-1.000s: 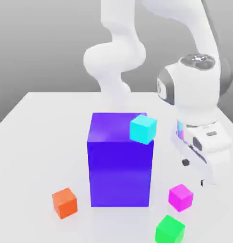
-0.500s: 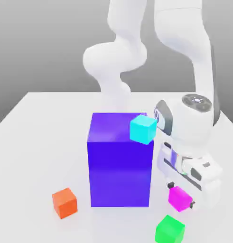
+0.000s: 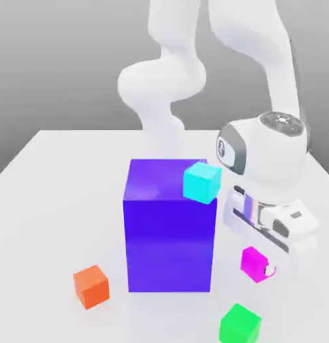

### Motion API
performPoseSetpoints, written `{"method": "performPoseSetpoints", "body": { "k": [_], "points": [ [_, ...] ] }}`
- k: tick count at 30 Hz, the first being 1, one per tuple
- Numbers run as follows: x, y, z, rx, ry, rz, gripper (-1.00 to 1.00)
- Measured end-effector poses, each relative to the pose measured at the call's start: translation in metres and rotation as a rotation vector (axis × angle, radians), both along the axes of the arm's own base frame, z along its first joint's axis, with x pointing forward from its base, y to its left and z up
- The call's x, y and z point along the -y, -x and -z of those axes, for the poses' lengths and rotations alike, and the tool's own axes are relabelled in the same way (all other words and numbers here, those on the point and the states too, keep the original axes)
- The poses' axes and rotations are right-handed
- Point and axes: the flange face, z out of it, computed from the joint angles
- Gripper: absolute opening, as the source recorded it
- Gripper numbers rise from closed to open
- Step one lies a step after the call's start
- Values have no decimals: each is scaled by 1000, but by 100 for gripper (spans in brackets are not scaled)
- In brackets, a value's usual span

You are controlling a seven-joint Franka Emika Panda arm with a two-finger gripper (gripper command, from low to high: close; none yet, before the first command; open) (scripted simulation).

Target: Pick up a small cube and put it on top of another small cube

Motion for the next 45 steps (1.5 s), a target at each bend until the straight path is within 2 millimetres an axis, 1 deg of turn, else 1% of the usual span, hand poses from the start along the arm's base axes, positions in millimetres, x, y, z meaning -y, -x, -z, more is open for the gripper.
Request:
{"method": "performPoseSetpoints", "body": {
  "k": [1,3,6,10,14,15,17,19,23,25,39,41,44,45],
  "points": [
    [3,-5,-3,0,2,12,-100],
    [11,-21,-8,3,3,53,-100],
    [19,-44,-21,9,-22,136,-100],
    [33,-73,-42,24,-62,253,-100],
    [53,-103,-66,45,-97,371,-100],
    [62,-111,-68,46,-92,391,-100],
    [85,-130,-66,42,-68,421,-100],
    [99,-138,-55,30,-33,389,-100],
    [114,-141,-30,1,45,252,-100],
    [114,-140,-25,-7,65,169,-100],
    [58,-119,-53,-3,5,-481,-100],
    [54,-119,-40,0,2,-513,-100],
    [53,-118,-7,0,1,-522,-100],
    [54,-118,4,-1,0,-522,100]
  ]
}}
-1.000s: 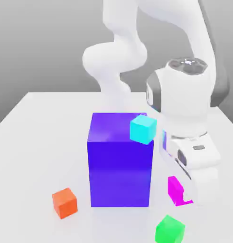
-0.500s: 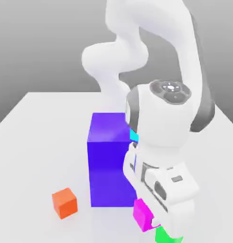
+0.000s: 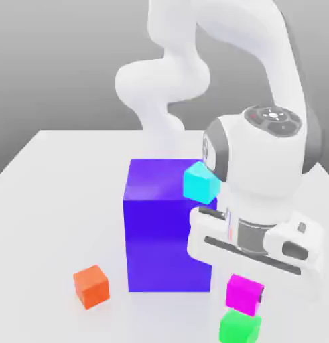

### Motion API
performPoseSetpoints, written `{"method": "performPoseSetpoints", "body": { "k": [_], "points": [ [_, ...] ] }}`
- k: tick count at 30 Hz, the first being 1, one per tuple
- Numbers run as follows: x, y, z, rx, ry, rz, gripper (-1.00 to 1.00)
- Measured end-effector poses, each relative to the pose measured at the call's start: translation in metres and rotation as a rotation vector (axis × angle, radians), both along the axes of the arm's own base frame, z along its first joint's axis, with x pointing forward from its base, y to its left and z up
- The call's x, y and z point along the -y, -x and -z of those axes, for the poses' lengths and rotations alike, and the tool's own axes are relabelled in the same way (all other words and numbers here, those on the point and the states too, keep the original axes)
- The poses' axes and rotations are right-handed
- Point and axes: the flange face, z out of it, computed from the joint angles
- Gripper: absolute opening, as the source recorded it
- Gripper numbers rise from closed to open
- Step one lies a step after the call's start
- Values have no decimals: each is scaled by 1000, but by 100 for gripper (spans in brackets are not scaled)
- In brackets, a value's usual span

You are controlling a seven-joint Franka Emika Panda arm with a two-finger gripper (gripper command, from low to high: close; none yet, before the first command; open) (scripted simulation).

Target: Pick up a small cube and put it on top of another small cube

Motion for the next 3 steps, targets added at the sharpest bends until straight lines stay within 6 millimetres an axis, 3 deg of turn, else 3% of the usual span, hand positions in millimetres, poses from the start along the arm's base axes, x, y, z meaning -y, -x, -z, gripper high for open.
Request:
{"method": "performPoseSetpoints", "body": {
  "k": [3],
  "points": [
    [0,0,0,0,0,0,100]
  ]
}}
